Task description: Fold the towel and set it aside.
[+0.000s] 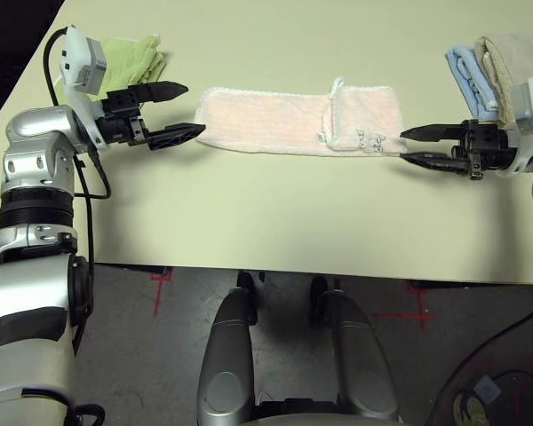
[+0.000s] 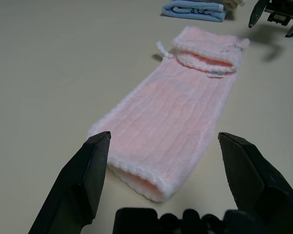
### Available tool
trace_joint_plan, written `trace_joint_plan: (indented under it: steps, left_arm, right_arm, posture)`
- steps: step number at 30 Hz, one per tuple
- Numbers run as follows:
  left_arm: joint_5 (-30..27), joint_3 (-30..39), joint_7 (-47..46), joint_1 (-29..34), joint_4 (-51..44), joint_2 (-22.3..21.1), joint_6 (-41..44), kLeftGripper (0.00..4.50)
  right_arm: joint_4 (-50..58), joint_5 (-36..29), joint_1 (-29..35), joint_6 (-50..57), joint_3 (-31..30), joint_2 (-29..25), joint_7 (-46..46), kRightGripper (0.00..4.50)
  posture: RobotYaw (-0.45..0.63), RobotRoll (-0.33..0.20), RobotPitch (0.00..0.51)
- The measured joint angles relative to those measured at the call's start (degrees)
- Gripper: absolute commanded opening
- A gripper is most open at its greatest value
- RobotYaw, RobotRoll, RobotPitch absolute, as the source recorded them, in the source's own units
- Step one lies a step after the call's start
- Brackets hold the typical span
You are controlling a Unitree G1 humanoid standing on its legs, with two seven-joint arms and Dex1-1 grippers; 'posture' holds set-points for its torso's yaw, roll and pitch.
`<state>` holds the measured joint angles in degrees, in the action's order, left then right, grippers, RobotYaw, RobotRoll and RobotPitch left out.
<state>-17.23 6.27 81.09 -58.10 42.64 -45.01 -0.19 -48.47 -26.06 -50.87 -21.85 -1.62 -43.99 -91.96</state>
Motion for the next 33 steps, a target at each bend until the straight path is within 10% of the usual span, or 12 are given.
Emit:
trace_joint_plan:
  steps: [9, 20, 33]
  left_arm:
    - [1.10, 0.55, -1.49, -5.10, 3.21, -3.66, 4.63, 4.50]
    - [-3.14, -1.48, -1.95, -2.20, -5.63, -6.18, 50.44, 4.50]
    - [-6.45, -1.63, -12.31, -5.86, -3.38, -3.14, 74.97, 4.50]
  right_arm:
    - [0.14, -0.47, 0.13, 3.04, 2.46, 1.06, 0.01, 4.46]
    - [1.98, 0.46, 1.48, 6.33, 5.06, 2.78, 0.31, 4.46]
    - [2.48, 2.23, 1.37, 6.59, 6.05, 3.21, 0.63, 4.46]
  posture:
    - [0.03, 0.000, 0.355]
    - [0.02, 0.000, 0.364]
    - [0.03, 0.000, 0.369]
